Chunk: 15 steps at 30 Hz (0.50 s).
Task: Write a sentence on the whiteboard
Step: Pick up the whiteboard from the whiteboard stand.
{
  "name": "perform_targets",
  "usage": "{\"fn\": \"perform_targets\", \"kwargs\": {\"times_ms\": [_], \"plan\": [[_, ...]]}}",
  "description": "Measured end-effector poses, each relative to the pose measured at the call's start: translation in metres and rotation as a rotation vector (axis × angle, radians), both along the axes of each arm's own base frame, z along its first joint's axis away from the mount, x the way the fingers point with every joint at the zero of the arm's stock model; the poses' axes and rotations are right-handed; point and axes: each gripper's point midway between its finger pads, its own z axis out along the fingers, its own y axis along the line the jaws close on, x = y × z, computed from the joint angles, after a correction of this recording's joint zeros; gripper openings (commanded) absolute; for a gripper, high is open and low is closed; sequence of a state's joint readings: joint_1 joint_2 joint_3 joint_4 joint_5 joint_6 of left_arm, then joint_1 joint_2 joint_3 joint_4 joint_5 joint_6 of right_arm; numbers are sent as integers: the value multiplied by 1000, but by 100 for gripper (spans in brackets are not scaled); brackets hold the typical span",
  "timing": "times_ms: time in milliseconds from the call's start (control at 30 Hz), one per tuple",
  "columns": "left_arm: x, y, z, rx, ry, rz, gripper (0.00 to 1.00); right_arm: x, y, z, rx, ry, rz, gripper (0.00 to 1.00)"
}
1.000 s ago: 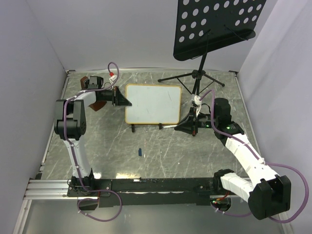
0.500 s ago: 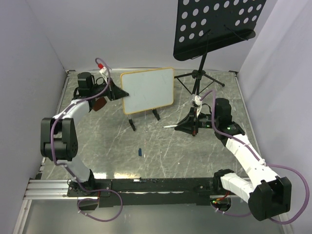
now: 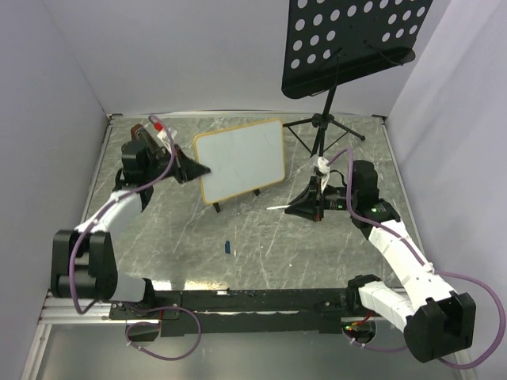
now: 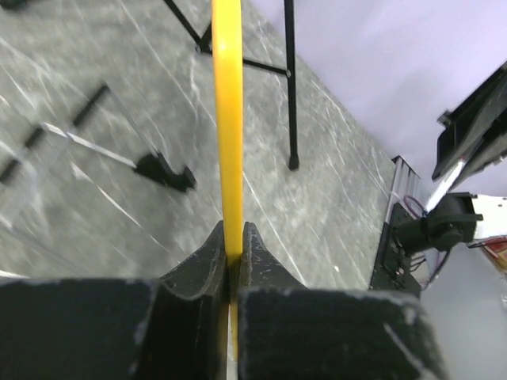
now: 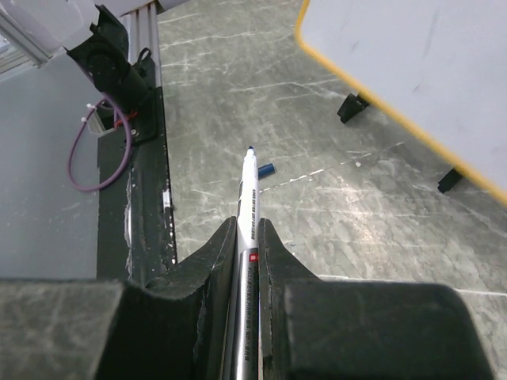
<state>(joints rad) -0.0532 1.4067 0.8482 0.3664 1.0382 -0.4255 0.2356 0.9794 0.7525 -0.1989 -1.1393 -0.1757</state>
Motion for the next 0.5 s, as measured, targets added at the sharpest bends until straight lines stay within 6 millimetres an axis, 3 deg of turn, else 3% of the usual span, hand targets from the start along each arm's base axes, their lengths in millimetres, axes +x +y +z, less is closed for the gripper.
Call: {"fn": "perform_targets", "kwargs": {"times_ms": [200, 500], "plan": [[-41, -8, -16, -7, 47, 22, 1, -6, -1, 1, -1, -9, 20, 0], [-64, -14, 5, -28, -19, 59, 1, -9, -1, 5, -1, -22, 39, 0]]}}
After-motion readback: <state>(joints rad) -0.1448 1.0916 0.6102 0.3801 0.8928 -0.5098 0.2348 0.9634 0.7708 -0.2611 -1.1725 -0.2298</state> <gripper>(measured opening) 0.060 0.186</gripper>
